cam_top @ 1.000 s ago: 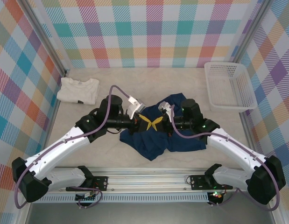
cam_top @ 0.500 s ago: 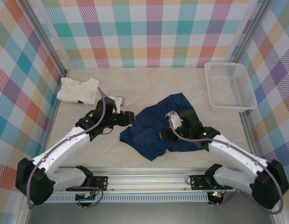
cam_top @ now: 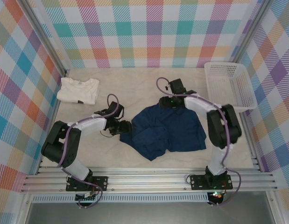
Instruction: Fold the inside-out t-shirt
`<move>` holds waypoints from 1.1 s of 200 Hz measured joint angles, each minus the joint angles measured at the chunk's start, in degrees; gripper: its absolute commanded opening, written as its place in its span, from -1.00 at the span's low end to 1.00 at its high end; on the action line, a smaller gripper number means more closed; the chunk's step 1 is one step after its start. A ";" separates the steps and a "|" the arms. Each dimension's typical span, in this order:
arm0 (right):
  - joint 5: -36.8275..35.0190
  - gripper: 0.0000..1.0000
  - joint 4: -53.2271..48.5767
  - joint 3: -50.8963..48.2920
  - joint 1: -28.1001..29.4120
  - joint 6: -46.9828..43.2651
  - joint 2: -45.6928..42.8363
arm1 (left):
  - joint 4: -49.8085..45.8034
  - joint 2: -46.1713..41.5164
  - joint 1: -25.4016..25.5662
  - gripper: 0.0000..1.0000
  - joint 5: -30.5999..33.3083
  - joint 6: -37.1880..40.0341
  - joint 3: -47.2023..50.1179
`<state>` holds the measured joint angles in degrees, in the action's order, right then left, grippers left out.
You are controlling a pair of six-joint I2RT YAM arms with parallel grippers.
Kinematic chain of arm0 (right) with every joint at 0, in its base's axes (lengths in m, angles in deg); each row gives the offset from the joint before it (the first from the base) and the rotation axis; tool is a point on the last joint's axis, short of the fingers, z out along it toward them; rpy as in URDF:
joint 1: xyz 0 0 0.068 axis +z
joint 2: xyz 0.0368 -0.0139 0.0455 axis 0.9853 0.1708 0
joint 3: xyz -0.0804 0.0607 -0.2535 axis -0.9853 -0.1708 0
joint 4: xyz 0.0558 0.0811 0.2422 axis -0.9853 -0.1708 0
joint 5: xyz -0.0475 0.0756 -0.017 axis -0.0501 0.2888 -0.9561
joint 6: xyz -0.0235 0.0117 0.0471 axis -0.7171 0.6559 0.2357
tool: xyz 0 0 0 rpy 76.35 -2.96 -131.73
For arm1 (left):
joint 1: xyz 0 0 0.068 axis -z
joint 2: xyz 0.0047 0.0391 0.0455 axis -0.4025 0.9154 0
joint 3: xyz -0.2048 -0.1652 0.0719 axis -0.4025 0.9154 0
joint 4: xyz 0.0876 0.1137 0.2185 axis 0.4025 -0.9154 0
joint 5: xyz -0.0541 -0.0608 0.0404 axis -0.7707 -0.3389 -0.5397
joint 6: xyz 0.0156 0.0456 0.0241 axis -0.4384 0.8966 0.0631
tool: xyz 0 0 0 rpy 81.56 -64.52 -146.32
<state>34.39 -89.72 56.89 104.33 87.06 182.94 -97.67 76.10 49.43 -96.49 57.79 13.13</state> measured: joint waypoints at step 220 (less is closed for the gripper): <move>7.30 -1.00 5.92 10.08 -7.17 -4.87 -31.45 | 17.00 -33.31 -0.11 -1.00 2.73 2.05 -8.66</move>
<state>41.69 -83.80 66.97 97.16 82.19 151.49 -80.66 42.79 49.32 -93.76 59.85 4.47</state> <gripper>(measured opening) 0.048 0.052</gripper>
